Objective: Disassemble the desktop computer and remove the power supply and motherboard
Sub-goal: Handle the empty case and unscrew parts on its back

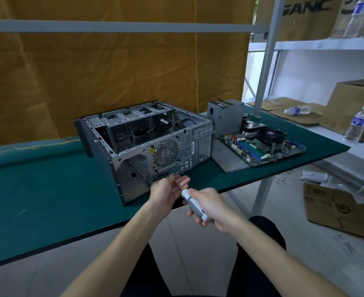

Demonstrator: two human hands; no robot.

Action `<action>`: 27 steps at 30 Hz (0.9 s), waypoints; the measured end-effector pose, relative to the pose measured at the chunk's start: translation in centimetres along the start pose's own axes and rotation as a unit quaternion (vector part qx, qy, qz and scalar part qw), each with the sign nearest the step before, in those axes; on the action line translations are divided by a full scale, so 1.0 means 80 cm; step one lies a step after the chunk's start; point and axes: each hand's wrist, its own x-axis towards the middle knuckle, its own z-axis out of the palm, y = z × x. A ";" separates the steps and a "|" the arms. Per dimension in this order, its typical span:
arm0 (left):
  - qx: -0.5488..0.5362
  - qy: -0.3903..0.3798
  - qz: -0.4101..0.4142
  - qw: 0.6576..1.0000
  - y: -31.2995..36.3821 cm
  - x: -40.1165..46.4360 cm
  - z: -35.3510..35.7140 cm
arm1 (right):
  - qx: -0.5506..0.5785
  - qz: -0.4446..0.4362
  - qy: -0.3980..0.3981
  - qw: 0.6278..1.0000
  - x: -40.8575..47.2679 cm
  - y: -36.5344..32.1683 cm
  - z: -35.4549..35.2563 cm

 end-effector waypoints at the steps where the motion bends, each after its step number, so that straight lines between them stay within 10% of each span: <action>1: 0.025 0.019 0.011 0.999 -0.002 0.000 0.000 | -0.111 -0.061 0.054 0.990 0.000 0.003 0.004; 5: 0.071 0.054 0.029 0.996 -0.002 0.004 0.001 | -0.350 -0.209 0.189 0.893 0.005 0.023 0.006; 8: 0.040 0.023 0.013 0.999 0.003 0.001 0.002 | -0.042 -0.020 0.021 0.999 0.004 0.009 -0.003; 10: 0.022 0.011 0.019 1.000 0.001 -0.001 -0.001 | 0.068 0.069 -0.057 0.994 0.001 -0.003 -0.008; 13: 0.043 0.033 0.035 0.998 -0.004 0.000 -0.001 | -0.125 -0.033 0.023 0.991 -0.002 -0.004 -0.001; 16: 0.043 0.053 0.035 0.997 -0.006 0.000 0.004 | -0.382 -0.167 0.157 0.895 -0.002 0.008 0.010; 22: -0.027 -0.017 -0.004 0.999 0.002 -0.001 -0.002 | 0.051 0.051 -0.039 0.997 -0.004 -0.017 0.001; 25: 0.028 0.008 0.008 1.000 0.002 -0.001 -0.004 | -0.157 -0.058 0.052 0.984 -0.003 -0.013 0.007; 27: 0.057 0.035 0.030 0.997 -0.001 0.002 -0.005 | -0.376 -0.164 0.160 0.898 -0.001 -0.001 0.010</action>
